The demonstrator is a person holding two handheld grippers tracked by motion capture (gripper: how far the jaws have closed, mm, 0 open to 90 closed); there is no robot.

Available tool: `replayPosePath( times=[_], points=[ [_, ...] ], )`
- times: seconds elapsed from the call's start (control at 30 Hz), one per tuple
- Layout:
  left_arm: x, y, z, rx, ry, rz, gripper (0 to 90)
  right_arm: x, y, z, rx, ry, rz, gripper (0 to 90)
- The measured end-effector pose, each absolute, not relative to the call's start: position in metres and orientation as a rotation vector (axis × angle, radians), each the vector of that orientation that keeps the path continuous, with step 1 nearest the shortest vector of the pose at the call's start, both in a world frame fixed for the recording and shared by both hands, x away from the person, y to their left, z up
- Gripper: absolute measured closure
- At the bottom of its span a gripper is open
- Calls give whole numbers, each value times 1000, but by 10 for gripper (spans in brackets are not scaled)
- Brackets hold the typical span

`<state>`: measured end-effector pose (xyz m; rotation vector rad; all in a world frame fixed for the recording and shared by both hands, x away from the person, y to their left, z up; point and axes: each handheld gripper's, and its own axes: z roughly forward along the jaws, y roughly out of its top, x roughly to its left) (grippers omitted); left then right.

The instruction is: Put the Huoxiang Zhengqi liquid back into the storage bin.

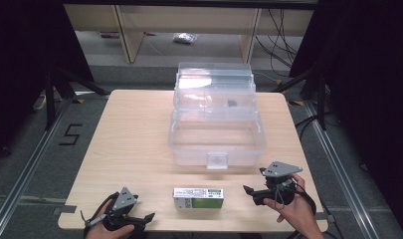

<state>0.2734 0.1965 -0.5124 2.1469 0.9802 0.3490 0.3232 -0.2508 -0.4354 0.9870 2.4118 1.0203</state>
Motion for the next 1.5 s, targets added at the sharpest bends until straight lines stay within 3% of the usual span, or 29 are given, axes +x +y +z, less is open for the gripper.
replayPosePath(
  times=[0.43,0.73,1.5],
  points=[
    [273,198,-511,2158,975,340,155,325,-234,-412,926,2494,992,157],
    [272,195,-512,2116,993,337,155,318,-212,-397,714,2556,987,157],
    [273,198,-511,2159,973,336,155,320,-134,-394,388,2781,778,171]
  ],
)
